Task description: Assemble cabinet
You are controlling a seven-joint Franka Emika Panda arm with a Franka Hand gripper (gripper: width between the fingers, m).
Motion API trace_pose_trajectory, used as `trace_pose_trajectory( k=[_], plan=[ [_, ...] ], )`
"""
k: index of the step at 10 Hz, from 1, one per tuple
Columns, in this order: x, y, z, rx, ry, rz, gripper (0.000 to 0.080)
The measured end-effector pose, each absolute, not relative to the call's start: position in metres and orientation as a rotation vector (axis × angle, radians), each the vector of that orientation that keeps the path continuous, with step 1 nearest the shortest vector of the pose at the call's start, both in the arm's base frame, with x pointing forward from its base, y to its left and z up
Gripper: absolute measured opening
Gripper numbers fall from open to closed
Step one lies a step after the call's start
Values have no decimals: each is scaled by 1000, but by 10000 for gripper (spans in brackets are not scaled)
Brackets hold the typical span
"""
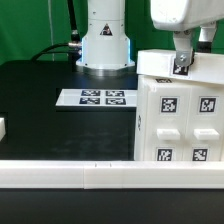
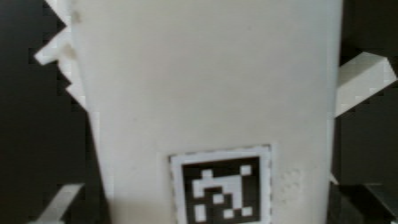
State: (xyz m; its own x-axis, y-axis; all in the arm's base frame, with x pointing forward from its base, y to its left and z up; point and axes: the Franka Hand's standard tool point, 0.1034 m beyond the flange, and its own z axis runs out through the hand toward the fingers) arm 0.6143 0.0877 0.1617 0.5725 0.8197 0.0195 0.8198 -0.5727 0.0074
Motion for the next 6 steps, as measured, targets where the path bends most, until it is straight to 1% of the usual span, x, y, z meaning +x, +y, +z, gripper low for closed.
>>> trace_pose_trajectory(
  k=[3, 6],
  plan=[
    [614, 87, 162, -2809, -1400, -32, 557],
    [614, 87, 162, -2951, -1058, -32, 557]
  ],
)
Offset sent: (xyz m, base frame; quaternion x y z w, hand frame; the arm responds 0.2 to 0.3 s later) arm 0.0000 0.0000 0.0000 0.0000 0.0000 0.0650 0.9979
